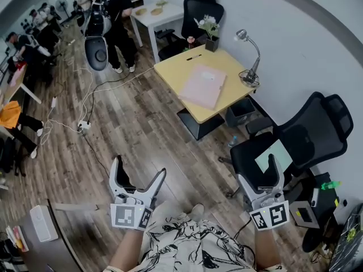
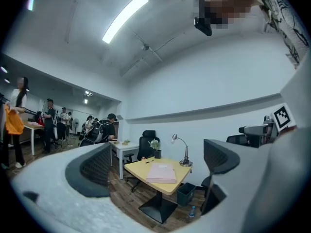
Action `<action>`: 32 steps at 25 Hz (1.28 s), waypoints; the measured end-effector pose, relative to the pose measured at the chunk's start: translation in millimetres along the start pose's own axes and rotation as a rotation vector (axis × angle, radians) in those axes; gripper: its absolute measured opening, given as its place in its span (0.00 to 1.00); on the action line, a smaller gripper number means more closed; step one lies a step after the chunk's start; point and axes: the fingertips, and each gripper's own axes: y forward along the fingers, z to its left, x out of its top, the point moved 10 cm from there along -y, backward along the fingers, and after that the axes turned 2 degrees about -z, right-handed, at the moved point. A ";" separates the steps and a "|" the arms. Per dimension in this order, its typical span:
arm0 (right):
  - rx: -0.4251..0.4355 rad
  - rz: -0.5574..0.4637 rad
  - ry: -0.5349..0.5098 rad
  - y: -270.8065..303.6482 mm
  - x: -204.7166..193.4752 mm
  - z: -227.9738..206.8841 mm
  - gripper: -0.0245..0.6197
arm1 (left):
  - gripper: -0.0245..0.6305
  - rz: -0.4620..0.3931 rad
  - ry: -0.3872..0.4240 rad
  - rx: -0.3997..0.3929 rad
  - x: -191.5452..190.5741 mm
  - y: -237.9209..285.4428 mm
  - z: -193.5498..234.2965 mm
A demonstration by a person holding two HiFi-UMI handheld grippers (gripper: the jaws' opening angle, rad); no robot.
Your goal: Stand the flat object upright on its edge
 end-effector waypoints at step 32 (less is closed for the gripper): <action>-0.110 0.025 -0.040 184.6 -19.2 -27.9 0.79 | 0.94 0.020 -0.074 -0.075 -25.8 178.6 124.2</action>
